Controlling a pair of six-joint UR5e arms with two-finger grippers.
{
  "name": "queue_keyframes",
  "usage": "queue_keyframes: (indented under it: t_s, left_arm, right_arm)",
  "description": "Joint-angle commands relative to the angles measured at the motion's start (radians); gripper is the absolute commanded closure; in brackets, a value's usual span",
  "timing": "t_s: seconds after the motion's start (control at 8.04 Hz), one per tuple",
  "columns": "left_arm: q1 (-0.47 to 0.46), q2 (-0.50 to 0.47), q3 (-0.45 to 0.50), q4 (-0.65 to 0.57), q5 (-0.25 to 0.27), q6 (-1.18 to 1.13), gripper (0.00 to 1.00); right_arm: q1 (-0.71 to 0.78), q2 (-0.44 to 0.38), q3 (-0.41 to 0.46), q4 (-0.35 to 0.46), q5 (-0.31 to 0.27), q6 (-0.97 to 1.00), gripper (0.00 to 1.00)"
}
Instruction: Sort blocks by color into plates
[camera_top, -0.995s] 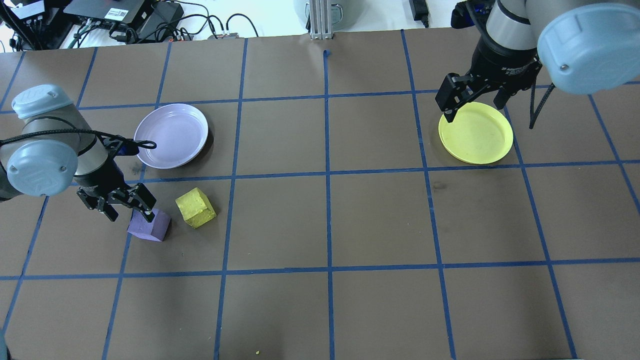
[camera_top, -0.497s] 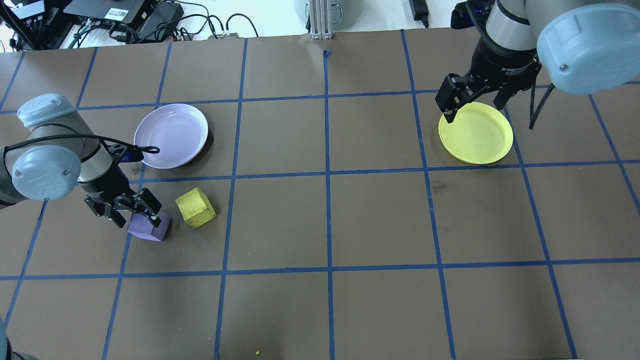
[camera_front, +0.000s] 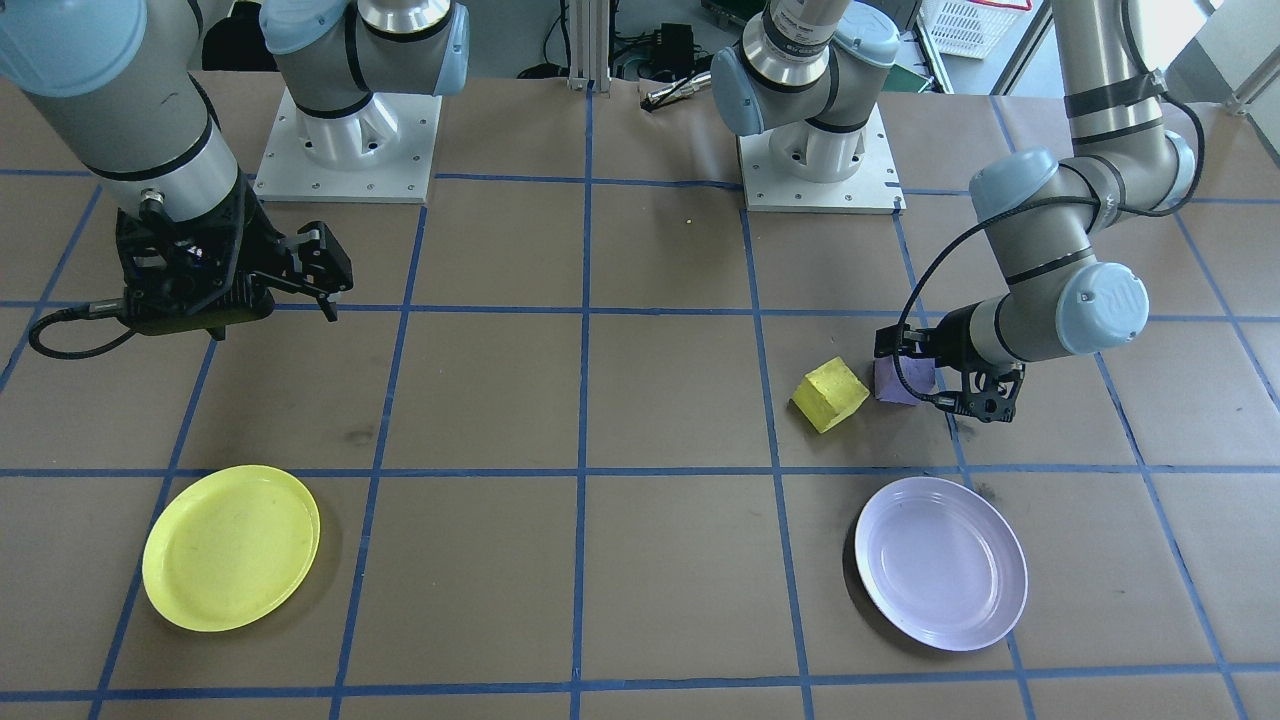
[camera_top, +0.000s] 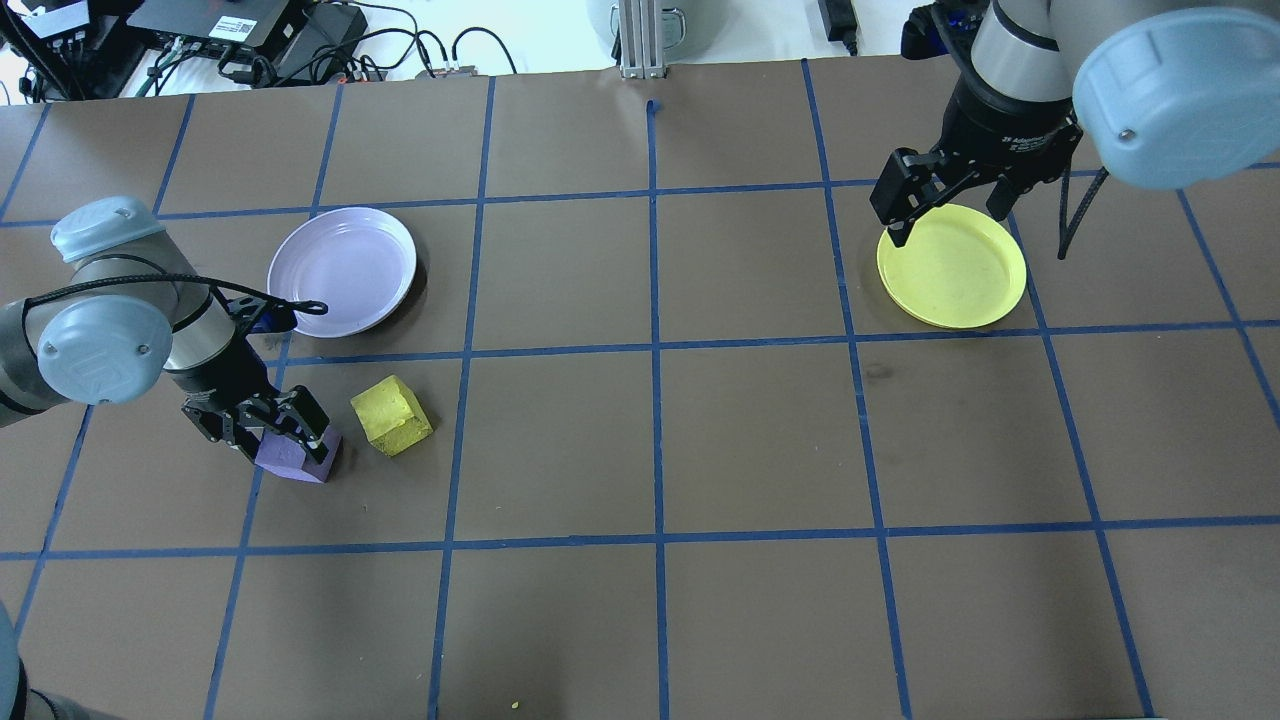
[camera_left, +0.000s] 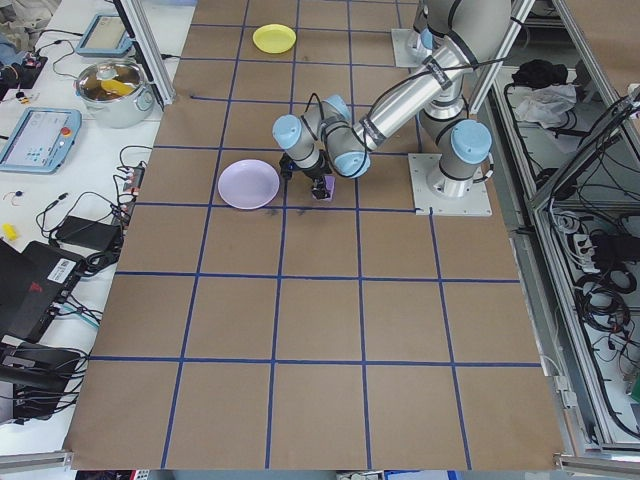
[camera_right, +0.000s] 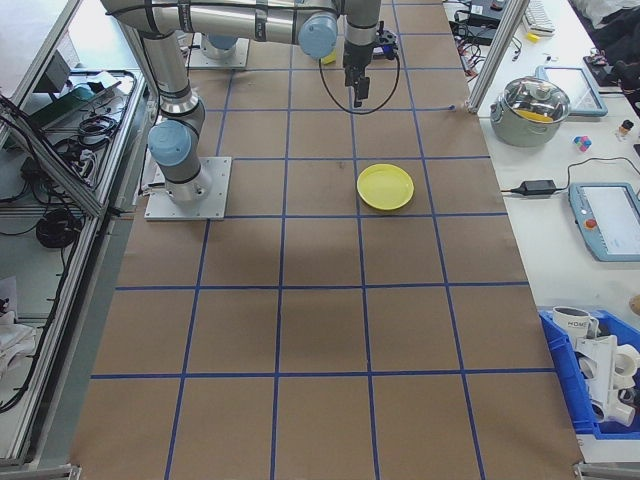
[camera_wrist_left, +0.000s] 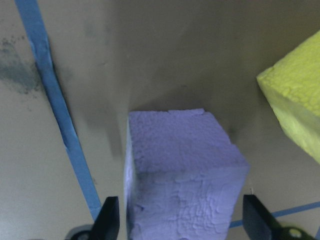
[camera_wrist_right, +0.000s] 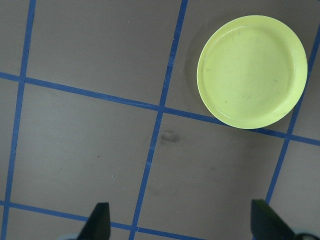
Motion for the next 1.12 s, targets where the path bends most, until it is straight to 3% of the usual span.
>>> queue_keyframes:
  t_s: [0.0, 0.25, 0.37, 0.5, 0.75, 0.99]
  left_arm:
    - [-0.010, -0.011, 0.001, 0.000, 0.006, 0.051, 0.46]
    - [-0.023, -0.019, 0.010, -0.025, 0.030, 0.080, 0.85]
    - [-0.042, -0.008, 0.030, -0.099, 0.089, 0.078, 1.00]
    - [-0.059, 0.001, 0.118, -0.170, 0.091, 0.078, 1.00]
    - [-0.059, -0.043, 0.382, -0.389, 0.085, 0.071, 1.00]
    - [-0.089, -0.136, 0.584, -0.402, 0.081, 0.069, 1.00]
  right_arm:
    - [0.000, 0.000, 0.000, 0.000, 0.000, 0.001, 0.00]
    - [0.000, 0.000, 0.000, 0.002, 0.000, -0.001, 0.00]
    - [0.000, 0.000, 0.000, 0.002, 0.000, -0.001, 0.00]
    - [0.000, 0.000, 0.000, 0.003, 0.000, -0.003, 0.00]
    - [0.000, 0.000, 0.000, 0.002, 0.000, -0.004, 0.00]
    - [0.000, 0.000, 0.000, 0.002, -0.001, -0.007, 0.00]
